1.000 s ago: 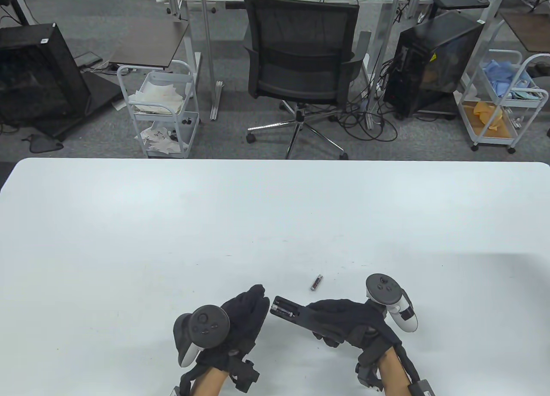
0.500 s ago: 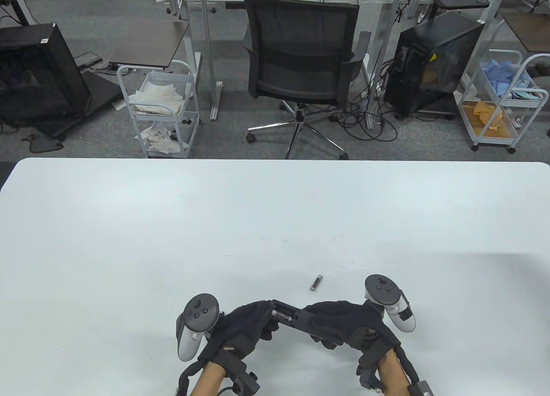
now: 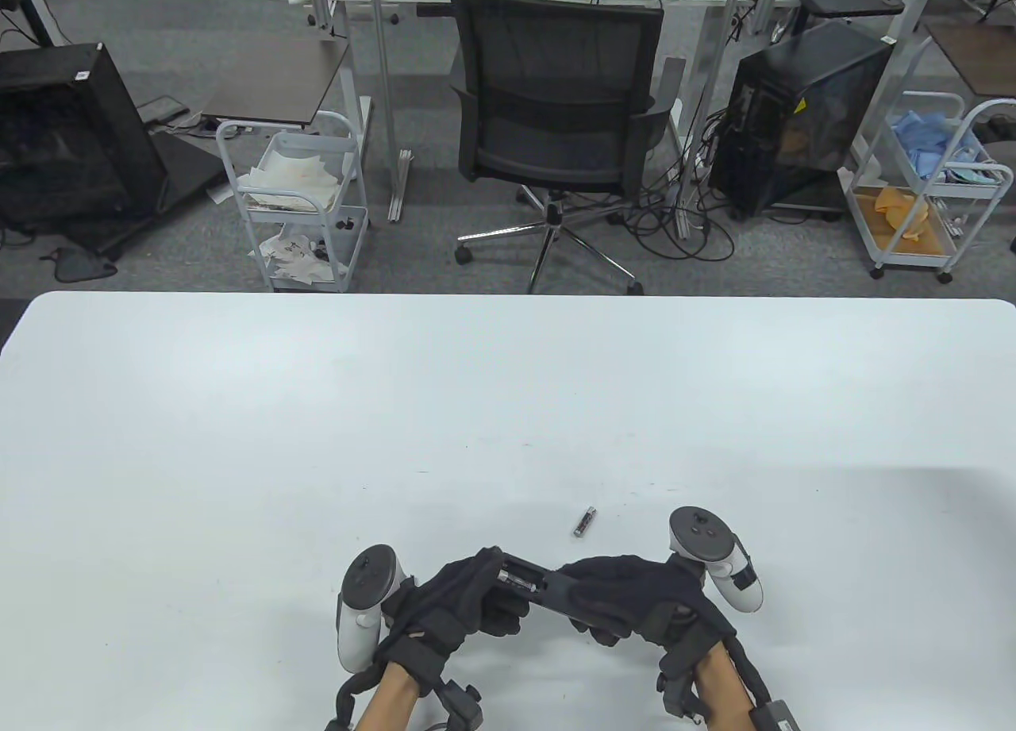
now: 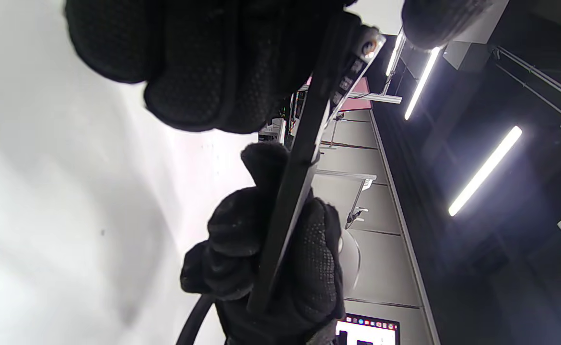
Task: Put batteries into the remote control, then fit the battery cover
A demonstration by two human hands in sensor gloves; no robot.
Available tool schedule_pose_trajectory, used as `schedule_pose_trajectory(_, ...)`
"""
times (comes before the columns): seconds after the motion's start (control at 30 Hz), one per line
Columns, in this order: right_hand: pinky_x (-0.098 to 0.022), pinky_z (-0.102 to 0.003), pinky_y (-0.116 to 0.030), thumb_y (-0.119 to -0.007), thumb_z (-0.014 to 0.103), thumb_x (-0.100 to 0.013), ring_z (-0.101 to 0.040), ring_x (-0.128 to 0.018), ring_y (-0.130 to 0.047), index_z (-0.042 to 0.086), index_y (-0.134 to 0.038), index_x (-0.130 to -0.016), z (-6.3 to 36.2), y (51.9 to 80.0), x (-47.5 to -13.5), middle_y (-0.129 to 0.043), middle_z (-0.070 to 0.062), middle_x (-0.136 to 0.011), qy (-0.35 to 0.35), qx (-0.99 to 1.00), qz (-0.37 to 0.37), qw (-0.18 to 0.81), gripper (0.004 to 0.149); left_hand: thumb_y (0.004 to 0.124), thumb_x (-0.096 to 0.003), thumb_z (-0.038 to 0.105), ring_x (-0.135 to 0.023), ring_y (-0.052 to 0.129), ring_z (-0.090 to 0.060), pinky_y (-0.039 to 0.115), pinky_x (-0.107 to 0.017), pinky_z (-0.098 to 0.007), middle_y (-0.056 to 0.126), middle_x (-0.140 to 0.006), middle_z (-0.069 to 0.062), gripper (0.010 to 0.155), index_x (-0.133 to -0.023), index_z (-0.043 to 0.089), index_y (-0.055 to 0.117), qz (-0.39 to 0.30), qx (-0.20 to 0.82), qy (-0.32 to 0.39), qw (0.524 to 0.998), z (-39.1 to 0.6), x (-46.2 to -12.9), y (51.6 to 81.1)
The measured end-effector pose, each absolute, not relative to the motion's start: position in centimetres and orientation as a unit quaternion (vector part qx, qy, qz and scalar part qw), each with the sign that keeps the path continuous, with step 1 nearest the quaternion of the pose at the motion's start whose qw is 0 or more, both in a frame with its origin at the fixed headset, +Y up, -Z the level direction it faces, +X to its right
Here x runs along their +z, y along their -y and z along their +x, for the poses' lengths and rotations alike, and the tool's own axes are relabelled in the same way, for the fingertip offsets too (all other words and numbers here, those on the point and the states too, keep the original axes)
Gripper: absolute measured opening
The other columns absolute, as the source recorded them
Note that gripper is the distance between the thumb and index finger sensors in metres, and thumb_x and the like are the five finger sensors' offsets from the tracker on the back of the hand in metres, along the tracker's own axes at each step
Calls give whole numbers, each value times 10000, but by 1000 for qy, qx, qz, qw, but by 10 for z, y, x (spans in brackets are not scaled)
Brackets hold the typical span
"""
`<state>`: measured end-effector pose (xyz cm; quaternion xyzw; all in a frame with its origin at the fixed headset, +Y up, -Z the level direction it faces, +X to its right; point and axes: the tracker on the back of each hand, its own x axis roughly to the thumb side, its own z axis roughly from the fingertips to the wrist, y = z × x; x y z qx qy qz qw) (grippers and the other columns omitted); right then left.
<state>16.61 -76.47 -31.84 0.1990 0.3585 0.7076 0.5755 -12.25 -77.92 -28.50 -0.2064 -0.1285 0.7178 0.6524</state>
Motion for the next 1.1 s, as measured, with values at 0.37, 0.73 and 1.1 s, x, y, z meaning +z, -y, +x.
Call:
schedule_pose_trajectory(0.37, -476, -381, -816, -784, 415, -567, -175, -467, -958, 147, -730, -1009, 166, 762, -318, -959, -104, -755, -354, 713, 199, 572, 520, 649, -644, 449, -541, 977, -246, 763, -552, -543, 933, -727, -181, 484, -884, 45, 765, -196, 684, 137, 689, -121, -287, 775)
schedule_pose_trajectory(0.73, -469, -381, -818, -782, 414, -566, -174, -460, -960, 140, -735, -1006, 194, 749, -326, -959, -108, -753, -303, 711, 185, 607, 520, 571, -658, 444, -816, 829, -391, 616, -666, -635, 723, -1015, -281, 575, -1098, 74, 593, -117, 642, 177, 737, -116, -282, 743)
schedule_pose_trajectory(1.1, -464, -380, -821, -783, 415, -565, -173, -456, -962, 136, -736, -1005, 226, 738, -341, -961, -108, -749, -269, 730, 137, 613, 523, 601, -630, 309, -735, 808, -314, 634, -613, -593, 668, -1006, -293, 536, -1102, 58, 564, -118, 426, 58, 895, -93, -313, 723)
